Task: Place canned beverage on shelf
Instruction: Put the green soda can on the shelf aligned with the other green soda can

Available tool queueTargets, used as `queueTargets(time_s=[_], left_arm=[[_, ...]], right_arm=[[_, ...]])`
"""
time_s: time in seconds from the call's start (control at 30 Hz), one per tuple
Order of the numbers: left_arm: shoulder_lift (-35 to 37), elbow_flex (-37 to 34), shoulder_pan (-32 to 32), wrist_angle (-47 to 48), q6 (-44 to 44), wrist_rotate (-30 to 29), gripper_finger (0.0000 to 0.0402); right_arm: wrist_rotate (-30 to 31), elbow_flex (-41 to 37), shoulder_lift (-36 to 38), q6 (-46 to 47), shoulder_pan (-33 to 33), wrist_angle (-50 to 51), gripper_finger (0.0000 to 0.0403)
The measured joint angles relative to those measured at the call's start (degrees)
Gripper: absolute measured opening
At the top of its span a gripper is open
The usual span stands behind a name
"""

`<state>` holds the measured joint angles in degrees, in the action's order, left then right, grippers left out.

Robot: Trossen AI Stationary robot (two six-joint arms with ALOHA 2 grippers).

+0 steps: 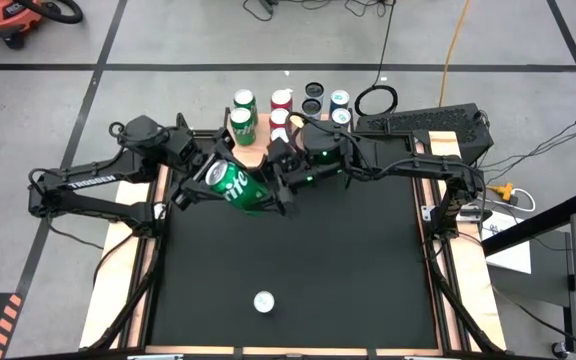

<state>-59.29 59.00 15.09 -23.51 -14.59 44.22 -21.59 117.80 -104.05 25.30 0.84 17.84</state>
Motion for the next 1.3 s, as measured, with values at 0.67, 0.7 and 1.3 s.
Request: queueTargets(time_s=[0.67,0.7,1.3], left_arm=[[-0.1,-0.1,-0.7,-1.5,-3.1,-3.8,0.0305],[-0.1,-0.1,-0.7,-1.5,-3.1,-3.8,0.0305],[0.0,-0.1,-0.6,-1.0,-5.3,-4.2,0.0309]], right_arm=[[-3.9,0.0,-1.3,-7.0,0.4,0.0,0.0338],[-3.9,0.0,-1.3,-7.0,0.4,0.0,0.0334],[-3.6,0.0,-1.4,-6.7,0.7,0.3,0.0281]])
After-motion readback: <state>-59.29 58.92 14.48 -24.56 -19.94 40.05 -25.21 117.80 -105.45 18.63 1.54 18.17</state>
